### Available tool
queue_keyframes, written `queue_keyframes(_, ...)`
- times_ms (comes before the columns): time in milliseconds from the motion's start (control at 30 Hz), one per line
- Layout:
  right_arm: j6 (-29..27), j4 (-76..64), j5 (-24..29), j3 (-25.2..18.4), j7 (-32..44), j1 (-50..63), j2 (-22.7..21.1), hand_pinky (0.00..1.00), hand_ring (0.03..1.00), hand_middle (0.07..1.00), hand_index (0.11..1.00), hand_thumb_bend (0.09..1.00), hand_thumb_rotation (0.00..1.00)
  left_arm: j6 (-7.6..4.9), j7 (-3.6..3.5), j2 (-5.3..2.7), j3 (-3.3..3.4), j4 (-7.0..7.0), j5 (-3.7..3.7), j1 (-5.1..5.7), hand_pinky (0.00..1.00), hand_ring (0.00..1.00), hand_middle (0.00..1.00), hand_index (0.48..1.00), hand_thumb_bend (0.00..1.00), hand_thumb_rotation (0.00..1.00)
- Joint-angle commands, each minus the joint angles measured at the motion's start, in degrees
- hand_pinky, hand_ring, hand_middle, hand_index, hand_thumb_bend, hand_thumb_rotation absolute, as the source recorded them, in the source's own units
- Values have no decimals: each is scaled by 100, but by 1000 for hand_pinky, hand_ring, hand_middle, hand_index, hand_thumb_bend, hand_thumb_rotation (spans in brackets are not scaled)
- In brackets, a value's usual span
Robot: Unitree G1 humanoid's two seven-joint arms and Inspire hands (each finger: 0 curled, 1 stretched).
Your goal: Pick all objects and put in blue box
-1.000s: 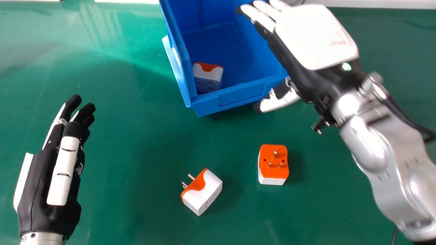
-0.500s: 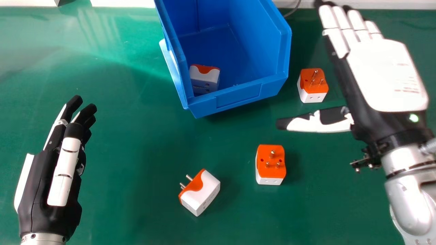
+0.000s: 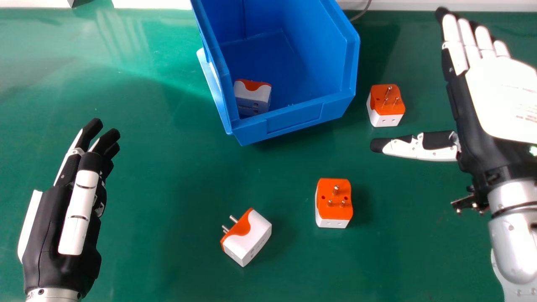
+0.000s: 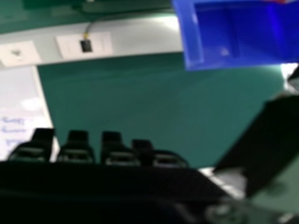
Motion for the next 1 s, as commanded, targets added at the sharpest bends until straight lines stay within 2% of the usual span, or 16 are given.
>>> queue_keyframes(0,27,106,-72,-50,75,-265,-132,952,1000,1000,995,852,452,-126,4,8,32,-61,4,0,1000,942,910,928,608,772)
queue_keyframes(167,106,584,-79,52,353,-617,-265,903,983,990,975,861,445,-128,6,21,31,-72,13,-4,997,938,907,923,615,763)
queue_keyframes(267,126,900,-18,132,437,-873,-287,900,982,989,973,861,444,-121,-28,52,36,-41,-5,-40,996,937,906,924,615,764)
queue_keyframes(300,121,1038,-9,171,463,-978,-297,894,978,985,968,863,438,-123,-18,53,37,-36,8,-51,997,938,908,925,615,765)
queue_keyframes(400,66,1534,-37,324,454,-1335,-348,885,970,975,956,867,422,-141,-53,56,46,44,-32,-114,996,937,906,925,617,766)
queue_keyframes(467,12,1956,-84,467,416,-1616,-397,871,960,966,946,873,415,-143,-47,59,44,53,-15,-134,997,937,906,923,621,765)
queue_keyframes(533,40,2292,-59,583,488,-1869,-413,852,947,955,934,882,411,-109,16,50,35,-4,32,-129,995,936,904,921,629,763)
queue_keyframes(567,60,2482,-37,642,520,-2015,-408,846,942,950,929,883,410,-100,18,52,32,-25,28,-128,990,933,900,917,637,761)
queue_keyframes(733,5,3451,65,906,449,-2671,-386,829,926,938,916,890,395,-66,-25,85,42,-92,-38,-113,981,928,895,913,639,761)
queue_keyframes(967,-25,4785,200,1208,292,-3519,-288,813,902,916,889,893,356,-44,-19,99,49,-145,-26,-93,992,944,910,925,602,775)
